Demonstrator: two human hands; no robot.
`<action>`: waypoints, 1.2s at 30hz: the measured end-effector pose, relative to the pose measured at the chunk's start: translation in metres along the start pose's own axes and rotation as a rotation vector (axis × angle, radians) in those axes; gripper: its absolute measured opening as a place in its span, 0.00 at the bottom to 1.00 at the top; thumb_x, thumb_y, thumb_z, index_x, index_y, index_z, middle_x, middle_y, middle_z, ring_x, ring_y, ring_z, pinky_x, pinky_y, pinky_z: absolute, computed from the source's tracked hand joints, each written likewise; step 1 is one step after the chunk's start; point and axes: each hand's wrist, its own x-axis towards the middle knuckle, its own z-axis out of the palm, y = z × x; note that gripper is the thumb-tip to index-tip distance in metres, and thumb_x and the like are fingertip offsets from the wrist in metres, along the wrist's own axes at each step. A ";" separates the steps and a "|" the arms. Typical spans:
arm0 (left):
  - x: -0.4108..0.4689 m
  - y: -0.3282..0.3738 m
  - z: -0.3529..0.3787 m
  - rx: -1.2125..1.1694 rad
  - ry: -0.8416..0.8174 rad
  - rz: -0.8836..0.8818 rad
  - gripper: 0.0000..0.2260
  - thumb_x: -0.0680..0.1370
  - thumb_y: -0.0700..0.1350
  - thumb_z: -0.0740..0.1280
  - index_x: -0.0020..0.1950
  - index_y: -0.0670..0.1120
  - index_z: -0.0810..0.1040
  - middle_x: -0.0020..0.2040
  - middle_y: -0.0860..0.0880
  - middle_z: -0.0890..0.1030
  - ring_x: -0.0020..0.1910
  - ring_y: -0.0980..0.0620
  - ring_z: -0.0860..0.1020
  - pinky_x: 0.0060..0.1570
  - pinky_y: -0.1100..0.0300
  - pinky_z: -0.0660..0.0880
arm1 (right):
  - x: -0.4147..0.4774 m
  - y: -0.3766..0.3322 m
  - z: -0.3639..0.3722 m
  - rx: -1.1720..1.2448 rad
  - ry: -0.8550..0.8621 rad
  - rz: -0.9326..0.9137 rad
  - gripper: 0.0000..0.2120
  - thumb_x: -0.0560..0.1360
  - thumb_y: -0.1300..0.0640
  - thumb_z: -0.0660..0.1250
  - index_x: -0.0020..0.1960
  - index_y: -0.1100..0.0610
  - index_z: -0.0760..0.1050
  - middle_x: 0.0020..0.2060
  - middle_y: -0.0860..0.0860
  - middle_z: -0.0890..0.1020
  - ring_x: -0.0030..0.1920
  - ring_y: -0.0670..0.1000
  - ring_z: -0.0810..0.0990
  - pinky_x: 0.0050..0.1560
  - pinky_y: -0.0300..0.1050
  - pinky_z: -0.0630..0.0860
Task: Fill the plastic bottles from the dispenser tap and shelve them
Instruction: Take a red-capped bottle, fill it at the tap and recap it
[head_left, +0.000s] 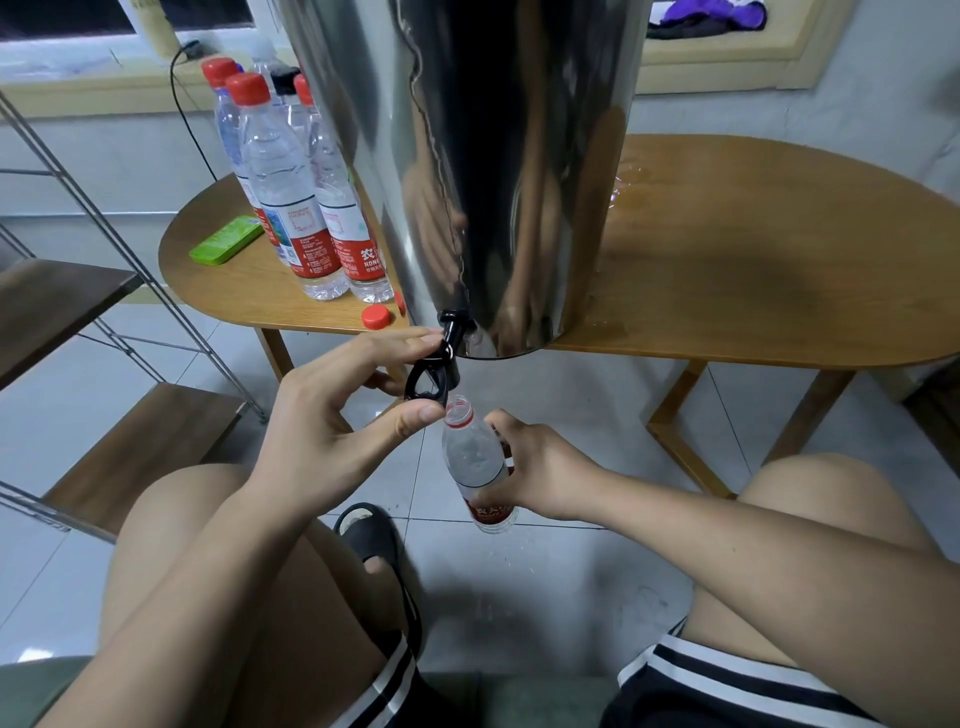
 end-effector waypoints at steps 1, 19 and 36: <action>0.000 0.000 0.000 0.003 0.002 -0.001 0.21 0.79 0.52 0.78 0.70 0.48 0.83 0.69 0.56 0.84 0.65 0.52 0.84 0.60 0.57 0.80 | 0.000 0.000 0.000 -0.001 0.000 0.003 0.29 0.67 0.41 0.82 0.58 0.46 0.70 0.49 0.47 0.84 0.51 0.51 0.84 0.53 0.56 0.83; -0.008 -0.008 -0.001 -0.012 -0.034 0.006 0.22 0.77 0.54 0.78 0.68 0.45 0.83 0.68 0.53 0.85 0.70 0.51 0.82 0.57 0.44 0.84 | 0.005 0.004 0.003 0.030 0.027 -0.025 0.29 0.67 0.42 0.83 0.59 0.47 0.70 0.48 0.47 0.84 0.49 0.52 0.83 0.50 0.53 0.80; -0.008 -0.006 -0.002 -0.027 -0.038 0.017 0.21 0.77 0.54 0.78 0.68 0.47 0.83 0.68 0.54 0.84 0.69 0.51 0.82 0.56 0.48 0.84 | 0.005 0.006 0.004 0.050 0.033 -0.024 0.30 0.67 0.42 0.83 0.61 0.46 0.70 0.50 0.46 0.85 0.52 0.51 0.84 0.52 0.54 0.83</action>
